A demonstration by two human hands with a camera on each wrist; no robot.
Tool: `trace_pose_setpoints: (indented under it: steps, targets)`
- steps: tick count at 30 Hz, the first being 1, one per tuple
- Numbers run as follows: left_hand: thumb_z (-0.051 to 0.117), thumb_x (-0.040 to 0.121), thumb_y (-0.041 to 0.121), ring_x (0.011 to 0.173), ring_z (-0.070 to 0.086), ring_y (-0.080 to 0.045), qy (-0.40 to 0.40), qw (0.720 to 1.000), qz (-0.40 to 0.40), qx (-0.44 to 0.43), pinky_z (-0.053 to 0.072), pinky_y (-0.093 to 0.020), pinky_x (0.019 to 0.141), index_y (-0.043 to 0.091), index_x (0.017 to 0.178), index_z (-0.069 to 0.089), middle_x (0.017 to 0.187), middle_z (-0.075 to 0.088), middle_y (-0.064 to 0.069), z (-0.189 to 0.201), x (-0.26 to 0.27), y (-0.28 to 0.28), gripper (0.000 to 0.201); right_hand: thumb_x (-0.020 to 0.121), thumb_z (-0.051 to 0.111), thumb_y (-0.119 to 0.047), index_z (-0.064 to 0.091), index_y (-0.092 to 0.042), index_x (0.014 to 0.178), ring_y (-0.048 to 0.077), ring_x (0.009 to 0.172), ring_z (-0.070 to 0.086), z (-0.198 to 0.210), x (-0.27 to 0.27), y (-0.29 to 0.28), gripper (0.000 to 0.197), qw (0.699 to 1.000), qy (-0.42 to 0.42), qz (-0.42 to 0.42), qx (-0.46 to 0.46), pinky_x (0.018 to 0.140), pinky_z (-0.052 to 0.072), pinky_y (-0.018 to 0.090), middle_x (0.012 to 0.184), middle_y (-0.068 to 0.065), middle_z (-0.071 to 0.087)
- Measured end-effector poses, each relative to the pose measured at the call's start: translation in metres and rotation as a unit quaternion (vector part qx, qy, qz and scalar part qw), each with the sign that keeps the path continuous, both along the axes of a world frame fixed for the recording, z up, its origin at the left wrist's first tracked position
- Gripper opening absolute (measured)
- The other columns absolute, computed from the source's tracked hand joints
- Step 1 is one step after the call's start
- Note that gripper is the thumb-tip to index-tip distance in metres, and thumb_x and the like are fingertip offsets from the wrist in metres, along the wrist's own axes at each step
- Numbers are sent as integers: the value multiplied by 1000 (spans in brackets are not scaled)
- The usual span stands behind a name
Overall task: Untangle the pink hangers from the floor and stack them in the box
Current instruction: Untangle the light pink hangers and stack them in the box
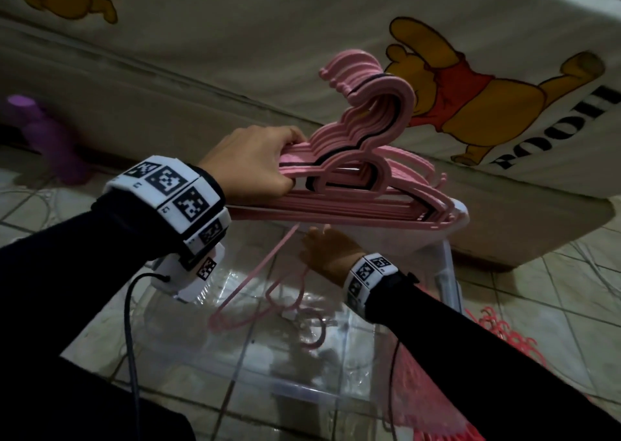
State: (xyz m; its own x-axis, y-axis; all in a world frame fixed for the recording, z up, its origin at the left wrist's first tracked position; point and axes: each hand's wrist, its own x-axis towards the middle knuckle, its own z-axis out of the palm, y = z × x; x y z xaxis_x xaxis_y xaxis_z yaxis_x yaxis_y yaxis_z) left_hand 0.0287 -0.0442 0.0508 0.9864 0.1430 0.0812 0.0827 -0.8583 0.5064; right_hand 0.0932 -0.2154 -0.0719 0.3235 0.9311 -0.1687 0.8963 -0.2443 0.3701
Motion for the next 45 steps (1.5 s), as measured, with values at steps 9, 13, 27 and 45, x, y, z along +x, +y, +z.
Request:
trace_pose_setpoints:
  steps: [9,13,27,45]
  targets:
    - [73,66,32,94,63,-27,6,1000,13,19,51,-37,84,33,118,56,104,70,0,3,-2,-5,54,90,49,-20,54,-22,102,29,93,60,41,-5,-64,12,970,196,-144,30,70,41,33,100,11,59]
    - [76,56,63,99,62,-22,5,1000,12,16,49,-32,85,33,118,56,111,68,5,7,-7,-6,72,92,47,-16,59,-18,103,28,97,59,77,-3,-86,16,951,223,-199,75,79,45,33,103,12,62]
    - [47,41,96,111,59,-20,-12,1000,-6,10,42,-26,85,25,126,55,125,63,3,7,-15,-7,111,92,52,-11,48,-19,87,14,84,46,135,4,-121,10,885,171,-265,343,71,34,25,95,-4,45]
    - [45,47,65,79,55,-18,-3,999,-30,29,34,-25,70,27,104,59,83,60,8,0,-9,-13,70,79,66,-39,29,-16,141,22,128,35,122,5,-98,75,925,33,-247,287,105,33,39,136,5,42]
